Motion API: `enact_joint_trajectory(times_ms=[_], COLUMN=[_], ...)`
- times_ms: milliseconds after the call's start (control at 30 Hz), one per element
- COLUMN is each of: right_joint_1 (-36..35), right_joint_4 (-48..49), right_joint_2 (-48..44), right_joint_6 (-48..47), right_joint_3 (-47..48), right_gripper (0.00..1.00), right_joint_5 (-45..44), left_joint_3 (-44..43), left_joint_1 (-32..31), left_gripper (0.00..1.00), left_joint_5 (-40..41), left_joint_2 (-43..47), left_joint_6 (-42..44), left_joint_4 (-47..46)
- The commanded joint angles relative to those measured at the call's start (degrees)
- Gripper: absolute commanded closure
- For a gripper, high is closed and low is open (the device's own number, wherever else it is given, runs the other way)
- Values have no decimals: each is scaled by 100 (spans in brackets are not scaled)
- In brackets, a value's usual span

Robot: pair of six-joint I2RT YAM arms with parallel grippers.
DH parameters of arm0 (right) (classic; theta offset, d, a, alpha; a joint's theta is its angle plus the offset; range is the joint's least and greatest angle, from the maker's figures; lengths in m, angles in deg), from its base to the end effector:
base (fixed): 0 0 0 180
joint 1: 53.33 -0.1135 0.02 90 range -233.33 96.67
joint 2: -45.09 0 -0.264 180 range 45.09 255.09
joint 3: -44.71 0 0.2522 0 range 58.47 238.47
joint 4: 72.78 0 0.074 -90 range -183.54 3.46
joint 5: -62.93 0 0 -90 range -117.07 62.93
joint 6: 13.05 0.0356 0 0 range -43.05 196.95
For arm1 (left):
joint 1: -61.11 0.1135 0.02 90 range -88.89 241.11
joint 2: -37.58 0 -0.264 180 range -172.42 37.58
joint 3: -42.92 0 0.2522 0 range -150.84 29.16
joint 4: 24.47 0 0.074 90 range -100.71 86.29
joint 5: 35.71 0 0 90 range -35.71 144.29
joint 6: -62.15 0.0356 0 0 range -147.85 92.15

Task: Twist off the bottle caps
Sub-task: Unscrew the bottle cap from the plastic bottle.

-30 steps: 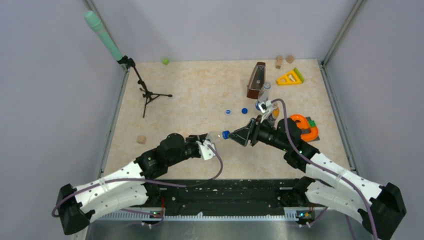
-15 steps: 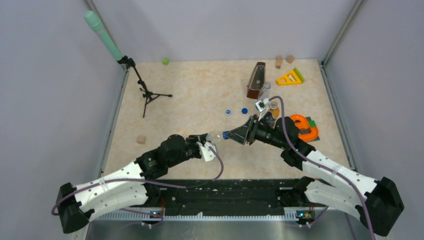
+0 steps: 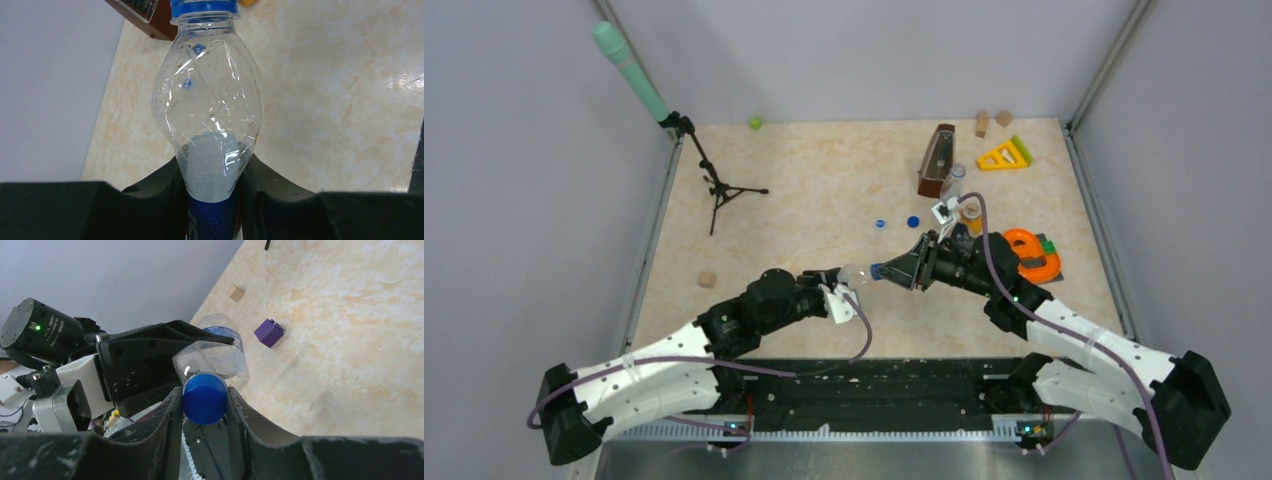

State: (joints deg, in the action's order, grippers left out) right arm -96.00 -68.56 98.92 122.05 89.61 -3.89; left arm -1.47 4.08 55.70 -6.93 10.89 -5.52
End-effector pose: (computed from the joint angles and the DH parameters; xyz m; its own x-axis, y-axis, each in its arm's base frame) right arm 0.1520 0.1592 0.2787 -0.6883 0.2512 -0.6806 -0.6006 0.3288 0.7288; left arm 0.1028 -0.1568 0.2622 0.3782 0.5665 -0.7322 0.7556 0.2680 0.5977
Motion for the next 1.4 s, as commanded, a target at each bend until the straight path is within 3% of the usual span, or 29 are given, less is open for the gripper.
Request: enact_joint_trajectory(times_ms=[0, 200, 567, 833, 1000, 1033, 1067, 1133, 1200, 1300, 1367], right_joint_1=[-30, -30, -36, -46, -87, -84, -84, -83, -83, -83, -83], right_joint_4=[105, 391, 563, 676, 497, 528, 546, 502, 365, -221, -200], right_joint_2=[-149, -148, -602, -933, -887, -882, -886, -910, -964, -1035, -1040], right_joint_6=[-165, -432, -1553, -1965, -2092, -2083, -2080, -2046, -1959, -1755, -1622], right_joint_3=[33, -75, -680, -925, -855, -847, -842, -806, -734, -523, -509], right_gripper=[75, 100, 100, 100, 100, 100, 94, 76, 65, 53, 47], right_joint_5=[111, 477, 1037, 1708, 1794, 1784, 1750, 1613, 1279, -26, -267], left_joint_3=[-230, -340, -860, -1085, -1362, -1451, -1523, -1607, -1588, -1352, -1082], left_joint_1=[-12, -10, 342, 1224, 1515, 1526, 1528, 1529, 1529, 1518, 1518], left_gripper=[100, 100, 100, 100, 100, 100, 100, 100, 100, 100, 100], left_joint_5=[66, -429, -2885, -4897, -5695, -5692, -5614, -5222, -4444, -3184, -2679], left_joint_2=[-28, -22, -349, -307, -652, -756, -856, -991, -1027, -866, -661], left_joint_6=[-60, -539, -1181, -1678, -2013, -2013, -2011, -1809, -1801, -1915, -1860], left_joint_4=[-88, -29, 918, 953, 1232, 1326, 1418, 1565, 1567, 1253, 943])
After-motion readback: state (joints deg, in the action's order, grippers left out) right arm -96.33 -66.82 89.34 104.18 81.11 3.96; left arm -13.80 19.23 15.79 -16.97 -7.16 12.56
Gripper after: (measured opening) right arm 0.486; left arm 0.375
